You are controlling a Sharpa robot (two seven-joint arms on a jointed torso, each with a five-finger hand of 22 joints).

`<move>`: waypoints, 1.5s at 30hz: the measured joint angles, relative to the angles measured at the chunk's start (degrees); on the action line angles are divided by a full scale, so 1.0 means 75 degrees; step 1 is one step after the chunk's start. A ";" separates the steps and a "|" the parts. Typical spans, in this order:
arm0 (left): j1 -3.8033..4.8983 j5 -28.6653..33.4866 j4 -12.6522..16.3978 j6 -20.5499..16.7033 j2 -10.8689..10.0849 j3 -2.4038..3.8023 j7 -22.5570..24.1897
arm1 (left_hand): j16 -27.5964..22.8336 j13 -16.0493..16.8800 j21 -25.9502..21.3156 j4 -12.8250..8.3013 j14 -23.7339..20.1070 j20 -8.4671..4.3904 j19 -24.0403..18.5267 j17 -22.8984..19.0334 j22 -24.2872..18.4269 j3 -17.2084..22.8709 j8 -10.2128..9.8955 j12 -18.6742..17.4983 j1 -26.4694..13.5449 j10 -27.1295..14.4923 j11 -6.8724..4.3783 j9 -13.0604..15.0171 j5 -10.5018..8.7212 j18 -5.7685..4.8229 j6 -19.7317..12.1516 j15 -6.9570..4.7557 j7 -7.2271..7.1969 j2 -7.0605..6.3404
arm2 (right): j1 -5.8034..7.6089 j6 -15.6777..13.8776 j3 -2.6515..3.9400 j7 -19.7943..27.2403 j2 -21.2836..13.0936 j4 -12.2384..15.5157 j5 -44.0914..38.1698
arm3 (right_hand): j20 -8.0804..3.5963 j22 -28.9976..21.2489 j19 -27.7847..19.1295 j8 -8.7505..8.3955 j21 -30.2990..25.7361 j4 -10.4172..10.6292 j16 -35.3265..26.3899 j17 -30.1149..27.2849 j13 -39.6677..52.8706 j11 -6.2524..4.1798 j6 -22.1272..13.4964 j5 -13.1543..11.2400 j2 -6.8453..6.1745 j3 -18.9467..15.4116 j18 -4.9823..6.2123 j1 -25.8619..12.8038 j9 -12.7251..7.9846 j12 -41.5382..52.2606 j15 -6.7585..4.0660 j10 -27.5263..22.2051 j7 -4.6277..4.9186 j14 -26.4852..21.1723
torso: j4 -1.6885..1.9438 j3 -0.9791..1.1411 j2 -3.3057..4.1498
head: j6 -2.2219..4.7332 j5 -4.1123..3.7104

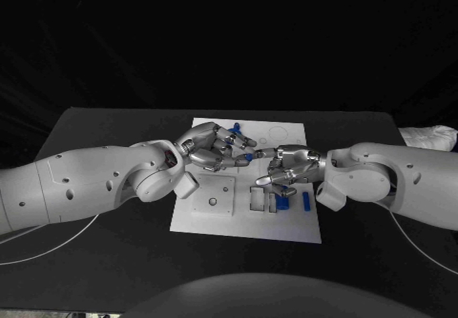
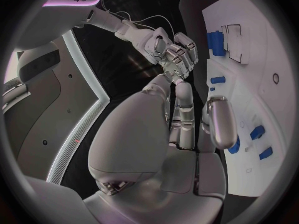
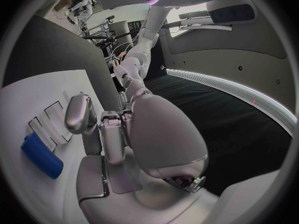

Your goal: Assemble the parts on the task board

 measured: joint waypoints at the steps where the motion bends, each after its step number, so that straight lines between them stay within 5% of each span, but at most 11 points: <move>1: 0.0000 0.0002 -0.0002 0.0001 0.0000 0.0000 -0.0007 | 0.0000 0.0000 0.0000 0.0017 -0.0019 0.0000 0.0000 -0.0004 0.0000 -0.0017 0.0000 0.0000 0.0000 0.0000 0.0000 0.0005 0.0017 0.0000 0.0000 -0.0019 0.0000 0.0000 | 0.0000 -0.0002 0.0000 -0.0004 -0.0004 0.0000 0.0000 | 0.0010 0.0000 -0.0010 0.0047 -0.0001 -0.0005 0.0000 0.0000 0.0000 0.0000 -0.0019 0.0000 0.0000 0.0005 -0.0001 0.0000 0.0013 0.0000 0.0000 0.0000 -0.0019 0.0000 | 0.0000 0.0000 0.0000 | 0.0000 0.0000; 16: -0.0003 0.0020 -0.0042 0.0003 -0.0004 -0.0001 -0.0156 | -0.0030 -0.0038 -0.0032 -0.0006 -0.0080 0.0001 -0.0054 -0.0074 0.0000 -0.0098 -0.0003 0.0037 0.0031 -0.0045 0.0009 0.0021 0.0203 0.0001 0.0000 -0.0028 0.0000 0.0029 | -0.0011 -0.0064 -0.0002 -0.0008 -0.0054 0.0001 0.0000 | 0.0037 -0.0001 -0.0147 0.1474 -0.0038 -0.0106 0.0000 -0.0001 0.0000 0.0000 -0.0454 0.0000 -0.0032 0.0232 -0.0001 -0.0032 0.0521 0.0000 0.0027 0.0000 -0.0196 0.0025 | -0.0004 -0.0001 0.0000 | 0.0000 -0.0017; 24: -0.0003 0.0024 -0.0043 0.0018 -0.0020 -0.0002 -0.0222 | -0.0074 -0.0043 -0.0076 0.0014 -0.0107 0.0001 -0.0054 -0.0124 0.0000 -0.0118 -0.0003 0.0037 0.0031 -0.0054 0.0000 0.0028 0.0229 0.0000 0.0000 0.0000 0.0000 0.0029 | -0.0015 -0.0096 0.0000 -0.0009 -0.0078 0.0003 0.0000 | 0.0036 -0.0001 -0.0201 0.1895 -0.0060 -0.0117 0.0000 -0.0001 0.0052 -0.0016 -0.0735 0.0000 -0.0036 0.0285 0.0119 -0.0086 0.0660 -0.0064 0.0053 -0.0015 -0.0249 -0.0001 | 0.0000 -0.0001 0.0000 | 0.0000 -0.0011; 45: -0.0004 0.0029 -0.0055 0.0044 -0.0057 -0.0002 -0.0300 | -0.0074 -0.0057 -0.0104 0.0012 -0.0134 0.0028 -0.0081 -0.0141 0.0005 -0.0160 -0.0029 0.0067 0.0030 -0.0054 0.0000 0.0034 0.0288 0.0000 -0.0001 -0.0028 0.0000 0.0091 | -0.0030 -0.0163 -0.0002 -0.0043 -0.0147 0.0005 0.0000 | 0.0064 -0.0003 -0.0228 0.3222 -0.0088 -0.0132 0.0000 -0.0002 0.0050 -0.0028 -0.1023 0.0000 -0.0027 0.0383 0.0119 -0.0154 0.1120 -0.0063 0.0052 -0.0027 -0.0041 -0.0001 | 0.0000 0.0000 -0.0001 | 0.0000 -0.0010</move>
